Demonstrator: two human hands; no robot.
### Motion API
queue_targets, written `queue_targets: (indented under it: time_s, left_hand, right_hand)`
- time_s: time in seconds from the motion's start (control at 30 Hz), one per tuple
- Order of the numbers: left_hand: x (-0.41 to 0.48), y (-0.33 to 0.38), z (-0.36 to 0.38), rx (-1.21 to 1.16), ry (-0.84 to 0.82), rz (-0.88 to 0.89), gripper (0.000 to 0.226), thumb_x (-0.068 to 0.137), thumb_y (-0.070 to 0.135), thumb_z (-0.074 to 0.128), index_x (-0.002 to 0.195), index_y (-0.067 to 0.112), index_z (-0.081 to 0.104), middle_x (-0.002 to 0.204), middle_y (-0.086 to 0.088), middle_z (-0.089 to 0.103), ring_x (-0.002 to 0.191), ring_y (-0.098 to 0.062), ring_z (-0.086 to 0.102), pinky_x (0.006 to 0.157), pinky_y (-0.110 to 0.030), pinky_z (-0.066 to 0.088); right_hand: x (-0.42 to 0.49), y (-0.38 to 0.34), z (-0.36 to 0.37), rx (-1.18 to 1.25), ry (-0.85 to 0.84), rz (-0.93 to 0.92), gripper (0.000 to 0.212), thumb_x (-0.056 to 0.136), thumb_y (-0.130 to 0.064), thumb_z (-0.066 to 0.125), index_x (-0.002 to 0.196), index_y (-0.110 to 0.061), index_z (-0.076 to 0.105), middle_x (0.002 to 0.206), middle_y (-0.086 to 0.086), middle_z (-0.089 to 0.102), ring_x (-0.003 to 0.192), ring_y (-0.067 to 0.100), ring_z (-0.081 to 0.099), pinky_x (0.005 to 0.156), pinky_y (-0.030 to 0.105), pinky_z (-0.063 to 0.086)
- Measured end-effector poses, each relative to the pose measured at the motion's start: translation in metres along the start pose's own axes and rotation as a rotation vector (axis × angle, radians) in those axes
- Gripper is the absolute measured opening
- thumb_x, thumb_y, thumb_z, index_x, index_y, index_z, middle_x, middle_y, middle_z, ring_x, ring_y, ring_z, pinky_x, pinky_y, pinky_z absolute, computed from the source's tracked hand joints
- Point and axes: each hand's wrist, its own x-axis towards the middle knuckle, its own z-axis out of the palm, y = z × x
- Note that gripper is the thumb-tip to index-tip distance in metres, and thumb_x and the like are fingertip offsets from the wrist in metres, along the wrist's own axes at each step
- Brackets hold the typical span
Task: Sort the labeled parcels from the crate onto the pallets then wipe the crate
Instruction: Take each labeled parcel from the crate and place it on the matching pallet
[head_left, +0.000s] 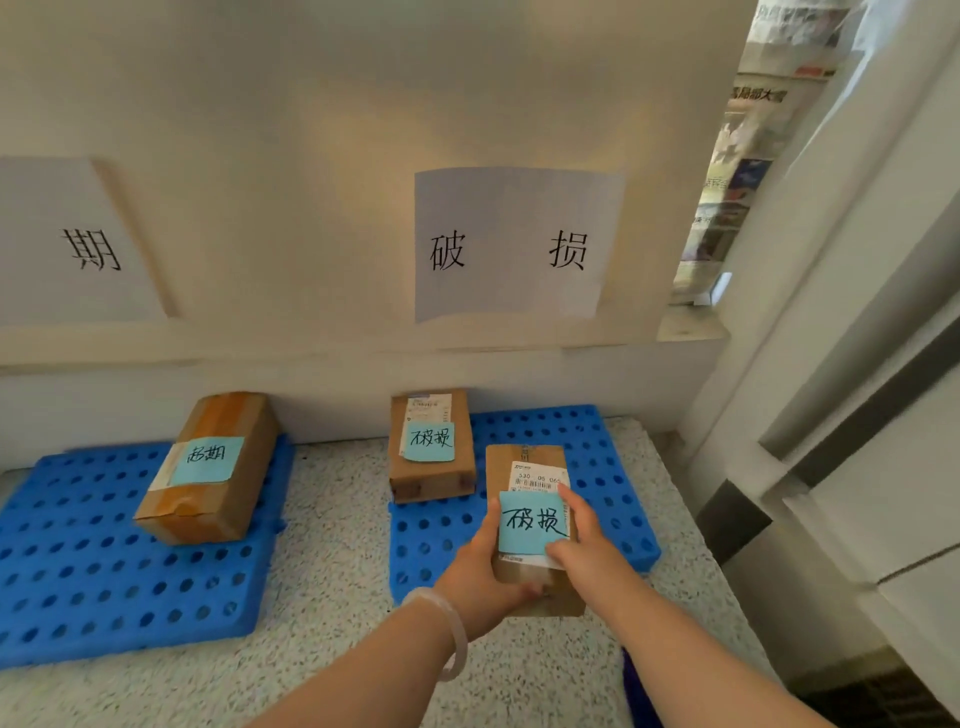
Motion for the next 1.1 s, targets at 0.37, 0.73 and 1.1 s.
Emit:
queue_targets:
  time_s: [0.37, 0.73, 1.1]
  left_hand:
    - [0.057, -0.031, 0.008, 0.227, 0.036, -0.161, 0.109, 0.081, 0.038, 0.071, 0.148, 0.046, -0.015, 0.143, 0.008, 0.041, 0.119, -0.008, 0.05, 0.094, -0.027, 0.051]
    - [0.037, -0.031, 0.012, 0.555, 0.1, -0.071, 0.087, 0.094, 0.042, 0.057, 0.151, 0.041, -0.008, 0.16, 0.015, -0.011, 0.148, -0.013, 0.009, 0.118, -0.03, 0.021]
    - [0.005, -0.048, 0.029, 0.974, -0.042, 0.051, 0.068, 0.102, 0.045, 0.029, 0.152, 0.029, -0.015, 0.155, 0.016, -0.027, 0.142, -0.004, -0.027, 0.123, -0.039, 0.003]
  right_hand:
    - [0.065, 0.021, -0.005, -0.229, -0.186, 0.006, 0.08, 0.095, -0.015, 0.056, 0.154, -0.039, 0.009, 0.158, -0.007, 0.019, 0.128, 0.009, 0.036, 0.088, 0.015, 0.039]
    - [0.05, 0.032, -0.006, -0.633, -0.071, -0.26, 0.071, 0.098, -0.042, 0.048, 0.156, -0.033, 0.006, 0.162, -0.011, -0.008, 0.148, 0.012, 0.005, 0.117, 0.035, 0.02]
    - [0.009, 0.102, 0.008, -1.079, -0.079, -0.496, 0.109, 0.06, -0.044, 0.078, 0.153, -0.016, 0.028, 0.16, 0.008, 0.022, 0.145, 0.023, 0.019, 0.119, 0.037, 0.02]
